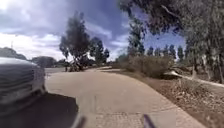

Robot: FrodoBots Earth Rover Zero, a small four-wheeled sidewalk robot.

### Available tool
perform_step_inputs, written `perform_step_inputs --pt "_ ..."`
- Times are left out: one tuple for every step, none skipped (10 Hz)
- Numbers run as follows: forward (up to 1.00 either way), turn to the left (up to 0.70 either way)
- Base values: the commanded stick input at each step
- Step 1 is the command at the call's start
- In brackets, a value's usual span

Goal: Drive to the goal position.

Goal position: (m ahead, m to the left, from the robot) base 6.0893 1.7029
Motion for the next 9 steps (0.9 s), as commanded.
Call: perform_step_inputs --pt "1.0 0.0" --pt "1.0 0.0" --pt "1.0 0.0" --pt "1.0 0.0" --pt "1.0 0.0" --pt "1.0 0.0" --pt "1.0 0.0" --pt "1.0 0.0" --pt "1.0 0.0"
